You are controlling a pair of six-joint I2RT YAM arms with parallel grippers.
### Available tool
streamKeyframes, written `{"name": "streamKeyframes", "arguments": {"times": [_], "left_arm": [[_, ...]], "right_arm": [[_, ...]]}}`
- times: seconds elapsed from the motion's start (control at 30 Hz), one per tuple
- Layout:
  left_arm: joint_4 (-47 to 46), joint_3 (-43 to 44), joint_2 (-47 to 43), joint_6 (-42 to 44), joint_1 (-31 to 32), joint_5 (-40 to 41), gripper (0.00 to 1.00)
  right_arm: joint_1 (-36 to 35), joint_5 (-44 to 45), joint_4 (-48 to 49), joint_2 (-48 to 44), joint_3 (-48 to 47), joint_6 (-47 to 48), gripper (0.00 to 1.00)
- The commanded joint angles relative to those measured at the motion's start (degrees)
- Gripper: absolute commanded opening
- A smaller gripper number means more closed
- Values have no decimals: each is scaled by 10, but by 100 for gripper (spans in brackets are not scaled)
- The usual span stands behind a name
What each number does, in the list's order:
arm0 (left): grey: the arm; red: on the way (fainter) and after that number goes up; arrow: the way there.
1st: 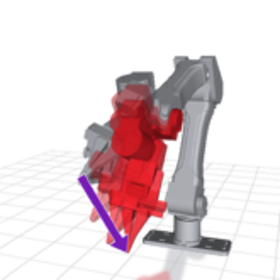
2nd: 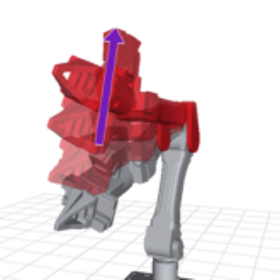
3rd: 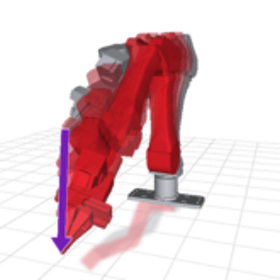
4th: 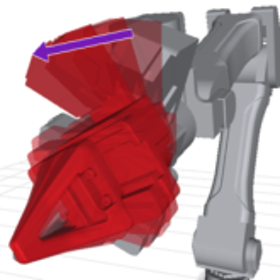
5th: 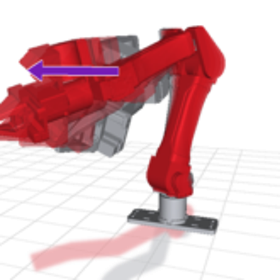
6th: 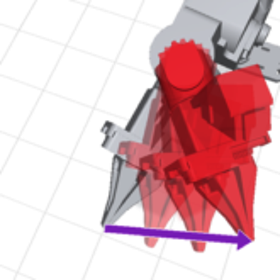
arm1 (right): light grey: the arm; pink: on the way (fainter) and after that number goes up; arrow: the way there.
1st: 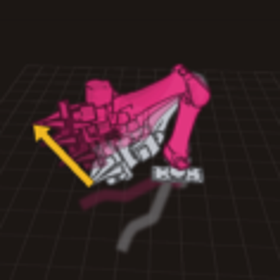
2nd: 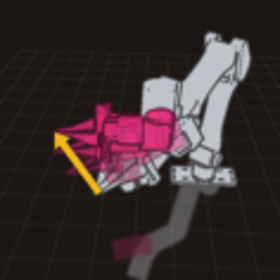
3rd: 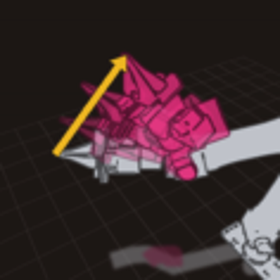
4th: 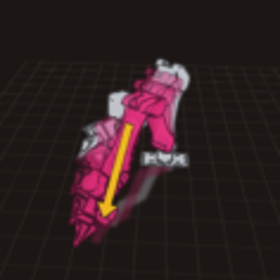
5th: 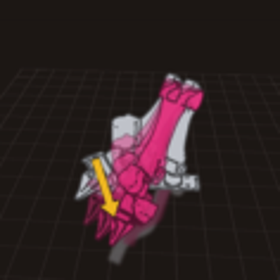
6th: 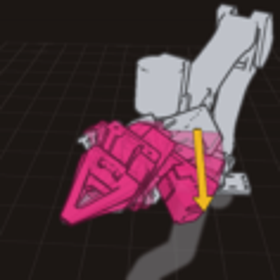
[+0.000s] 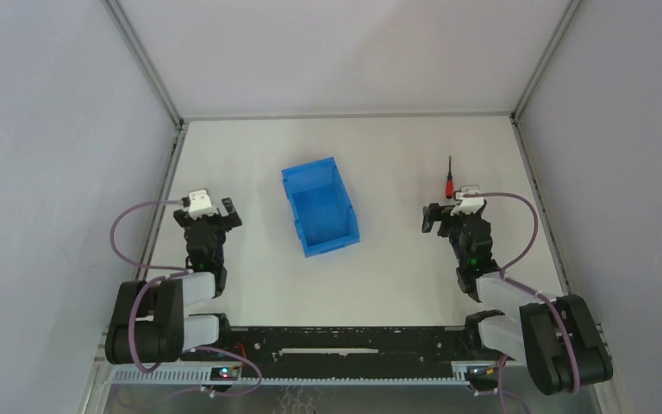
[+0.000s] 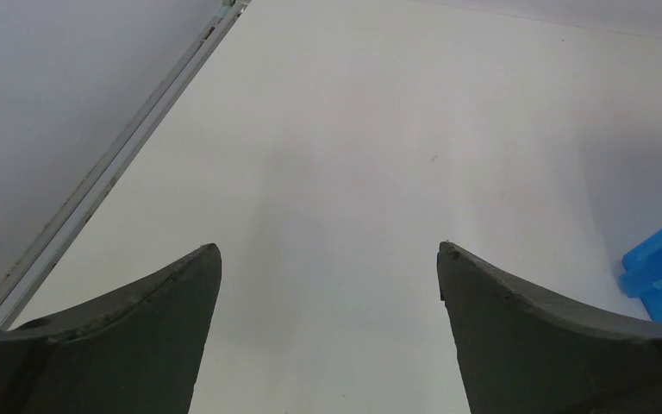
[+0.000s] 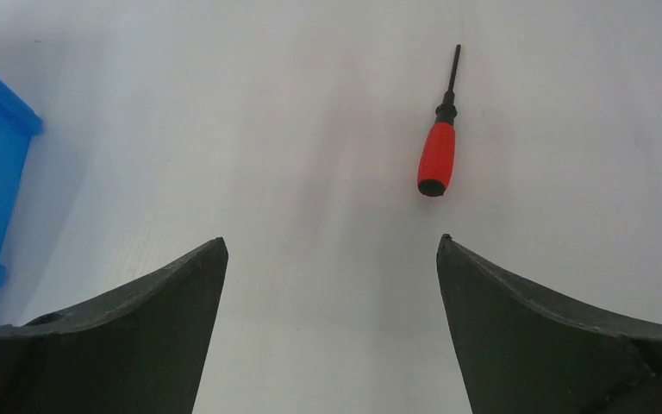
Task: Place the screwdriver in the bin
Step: Pick up the screwdriver from the center of the board.
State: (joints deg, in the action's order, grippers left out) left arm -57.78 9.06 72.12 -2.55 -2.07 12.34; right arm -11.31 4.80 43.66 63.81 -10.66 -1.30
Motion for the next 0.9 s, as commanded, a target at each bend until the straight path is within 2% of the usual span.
{"name": "streamKeyframes", "arguments": {"times": [0.0,0.3,0.43,0.53,0.7,0.87], "left_arm": [[-20,22,-1,11,-3,7,100],[-20,22,-1,11,-3,7,100],[-19,22,-1,11,-3,7,100],[-20,22,-1,11,-3,7,100],[-20,22,-2,12,-3,7,100],[-19,22,-2,11,-3,7,100]], "right_arm": [[-7,15,4,2,-20,12,100],[-7,26,5,7,-23,9,100],[5,-32,-29,13,-40,12,100],[10,-42,-52,20,-55,12,100],[-11,3,-189,-16,-125,12,100],[-14,5,-319,-79,-195,-18,100]]}}
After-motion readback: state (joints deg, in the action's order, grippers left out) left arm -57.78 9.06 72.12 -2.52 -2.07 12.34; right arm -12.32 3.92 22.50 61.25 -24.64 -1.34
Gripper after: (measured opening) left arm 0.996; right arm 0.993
